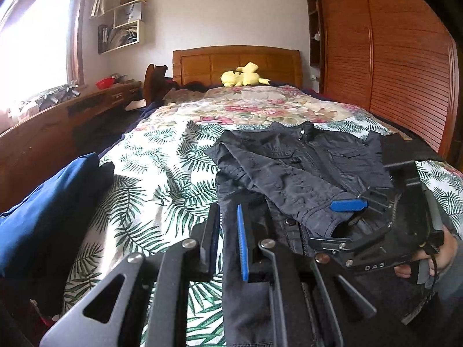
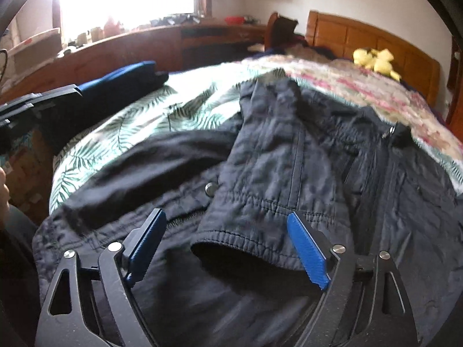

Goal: Fold large clothes

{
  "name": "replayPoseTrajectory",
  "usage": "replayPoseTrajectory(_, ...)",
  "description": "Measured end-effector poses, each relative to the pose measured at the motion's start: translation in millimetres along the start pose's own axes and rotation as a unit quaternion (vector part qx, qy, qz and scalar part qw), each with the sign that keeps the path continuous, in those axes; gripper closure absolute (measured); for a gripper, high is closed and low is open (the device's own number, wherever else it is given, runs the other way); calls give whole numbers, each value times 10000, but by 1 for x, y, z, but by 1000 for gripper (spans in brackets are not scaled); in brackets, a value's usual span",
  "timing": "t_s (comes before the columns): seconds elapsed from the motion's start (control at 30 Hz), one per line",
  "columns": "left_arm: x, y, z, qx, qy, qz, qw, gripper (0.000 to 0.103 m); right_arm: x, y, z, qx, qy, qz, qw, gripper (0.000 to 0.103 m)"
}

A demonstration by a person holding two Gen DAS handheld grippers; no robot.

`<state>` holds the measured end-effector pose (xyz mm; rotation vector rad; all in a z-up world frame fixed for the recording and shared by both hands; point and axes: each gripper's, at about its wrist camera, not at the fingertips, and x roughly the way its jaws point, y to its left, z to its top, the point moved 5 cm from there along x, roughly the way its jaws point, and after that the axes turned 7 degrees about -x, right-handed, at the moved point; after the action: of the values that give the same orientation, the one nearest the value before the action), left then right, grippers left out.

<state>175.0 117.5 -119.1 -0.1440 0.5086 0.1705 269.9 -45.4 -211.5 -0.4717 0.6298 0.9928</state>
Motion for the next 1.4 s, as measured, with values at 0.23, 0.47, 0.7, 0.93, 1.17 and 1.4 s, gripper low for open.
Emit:
replayPoseTrajectory(0.23,0,-3,0,5,-18,-43,10000,94,6,-8,-12,52,311,-195,9993,32)
replayPoseTrajectory(0.47,2,-9,0,58,-11,-54,10000,94,3,-8,-20,-89,369,-353,9987,69)
replayPoseTrajectory(0.7,3,-12,1,68,-25,-96,9999,94,-19,-14,-18,20,-17,-344,9994,98)
replayPoseTrajectory(0.93,1,-13,2,43,-57,-178,9998,94,-66,-33,-8,359,-697,-428,9960,99)
replayPoseTrajectory(1.17,1,-19,1,86,-59,-228,9997,94,-125,-52,2,740,-1463,-414,9856,99)
replayPoseTrajectory(1.4,2,-24,2,118,-54,-252,9996,94,-165,-83,-16,1110,-1826,-777,9738,99)
